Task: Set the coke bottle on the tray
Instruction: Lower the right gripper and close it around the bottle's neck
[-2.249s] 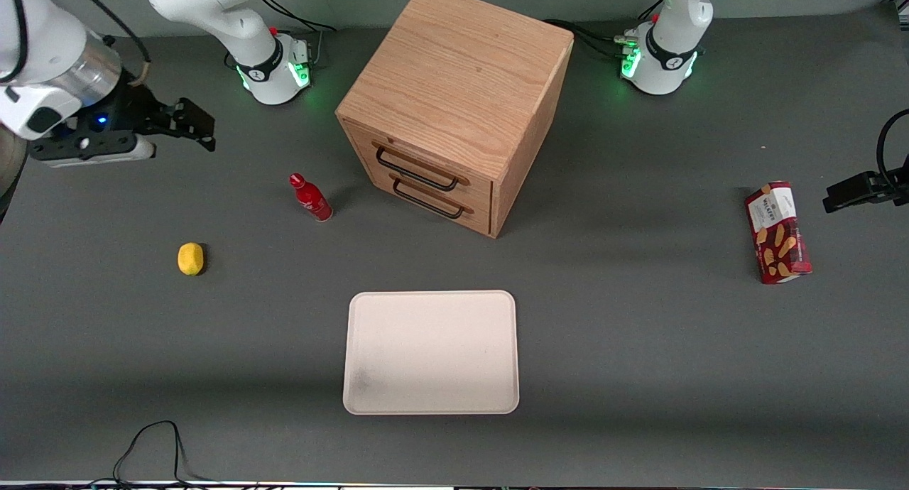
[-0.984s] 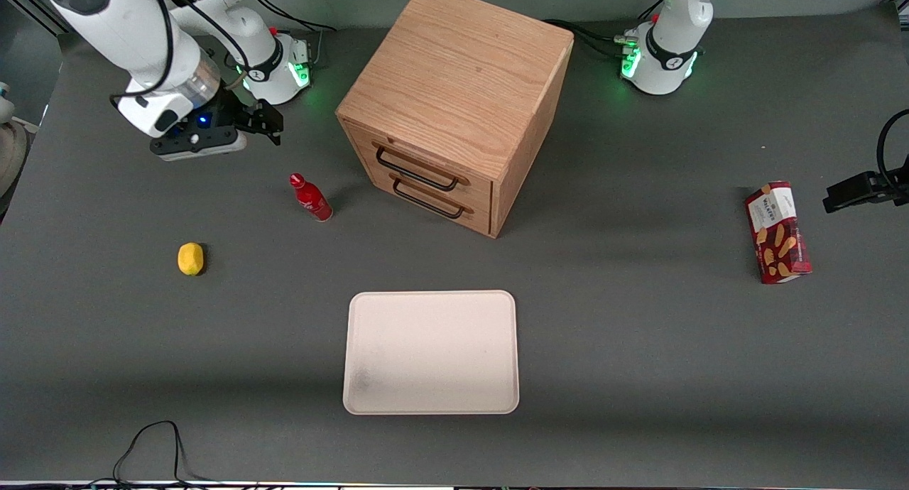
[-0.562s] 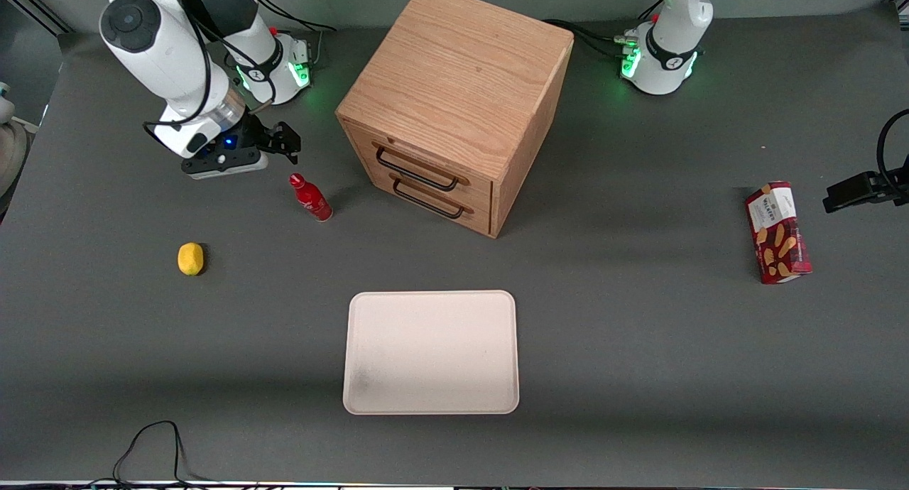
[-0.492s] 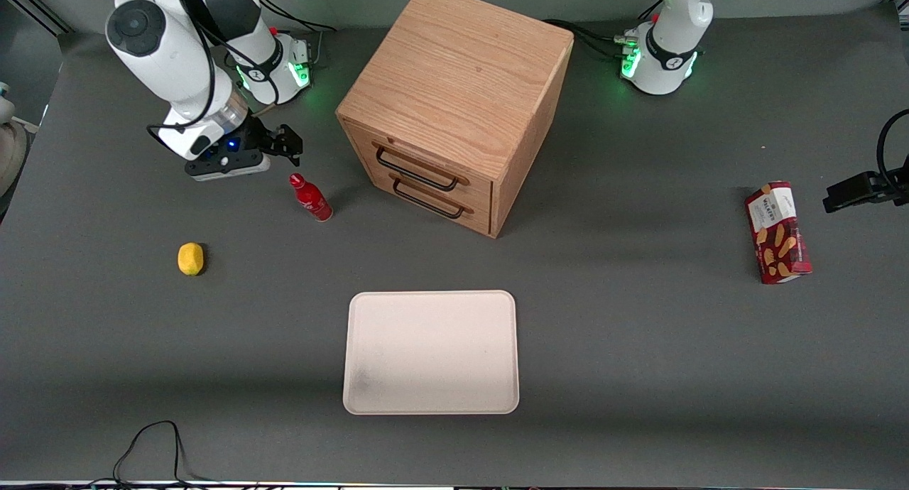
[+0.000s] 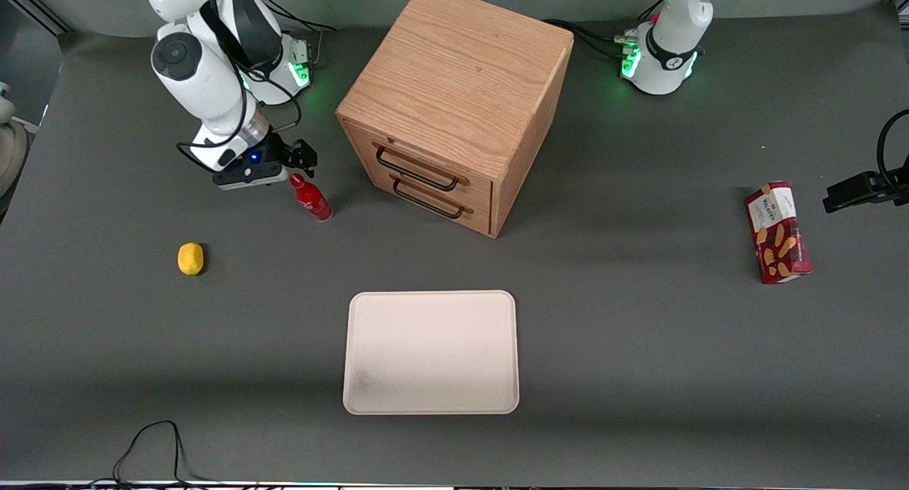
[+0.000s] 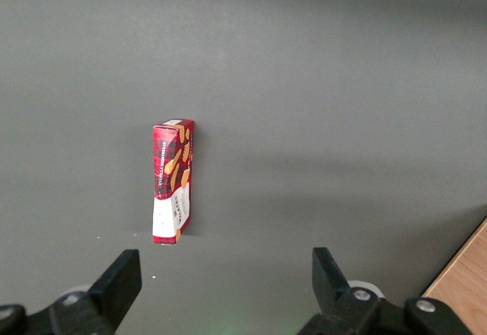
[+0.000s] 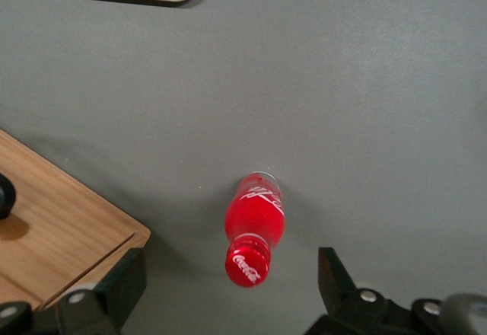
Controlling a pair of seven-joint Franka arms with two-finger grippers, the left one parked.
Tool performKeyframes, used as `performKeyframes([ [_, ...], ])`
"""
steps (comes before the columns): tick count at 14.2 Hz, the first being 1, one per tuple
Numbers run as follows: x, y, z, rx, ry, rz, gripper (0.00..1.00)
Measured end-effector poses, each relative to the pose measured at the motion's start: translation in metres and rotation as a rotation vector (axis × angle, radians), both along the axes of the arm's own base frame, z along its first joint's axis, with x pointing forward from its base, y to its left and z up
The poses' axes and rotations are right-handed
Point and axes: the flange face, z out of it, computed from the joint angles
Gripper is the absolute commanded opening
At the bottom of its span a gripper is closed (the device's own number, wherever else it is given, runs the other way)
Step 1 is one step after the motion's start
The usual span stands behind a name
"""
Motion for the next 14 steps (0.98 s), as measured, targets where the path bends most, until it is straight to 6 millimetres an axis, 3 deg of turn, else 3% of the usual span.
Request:
performKeyframes([
  [7,0.002,-0.003,-0.036,-0.019,0.011,-0.011,1.0],
  [14,-0.003,-0.006,-0.05,-0.034,0.038,-0.014,1.0],
])
